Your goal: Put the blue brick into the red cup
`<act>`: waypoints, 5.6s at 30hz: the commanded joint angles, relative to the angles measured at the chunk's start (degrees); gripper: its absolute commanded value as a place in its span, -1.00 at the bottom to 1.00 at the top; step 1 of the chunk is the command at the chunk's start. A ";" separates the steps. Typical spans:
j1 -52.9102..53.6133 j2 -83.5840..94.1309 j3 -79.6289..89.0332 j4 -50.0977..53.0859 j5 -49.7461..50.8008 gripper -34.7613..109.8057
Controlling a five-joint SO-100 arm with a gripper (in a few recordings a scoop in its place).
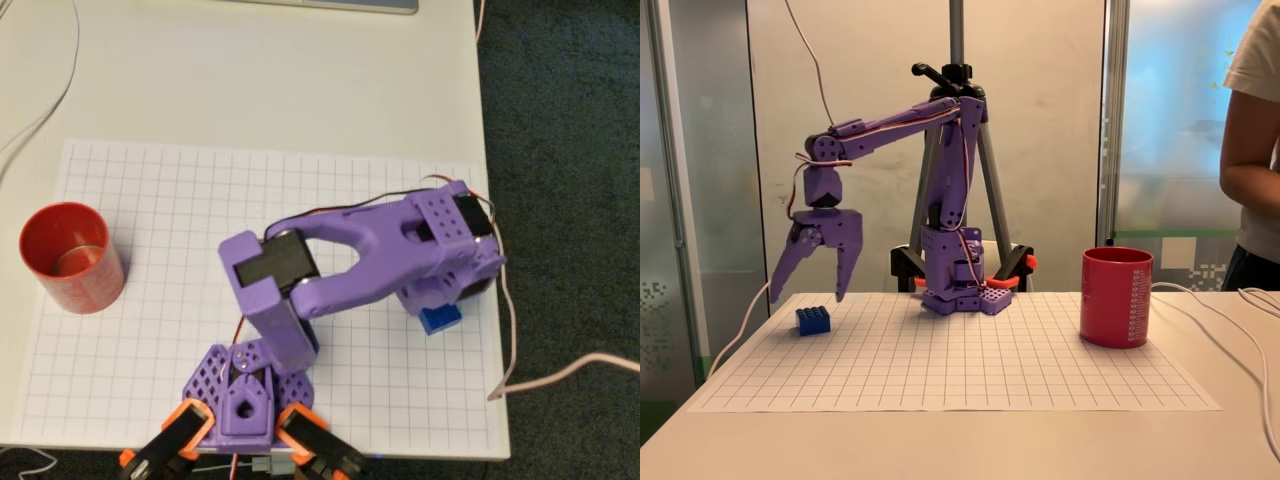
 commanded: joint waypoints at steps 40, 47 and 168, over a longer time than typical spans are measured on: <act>4.92 -4.83 -2.20 -17.84 5.45 -0.52; -0.70 -0.53 -21.01 -10.99 8.44 -0.52; -100.37 41.75 4.66 -4.83 23.55 -0.52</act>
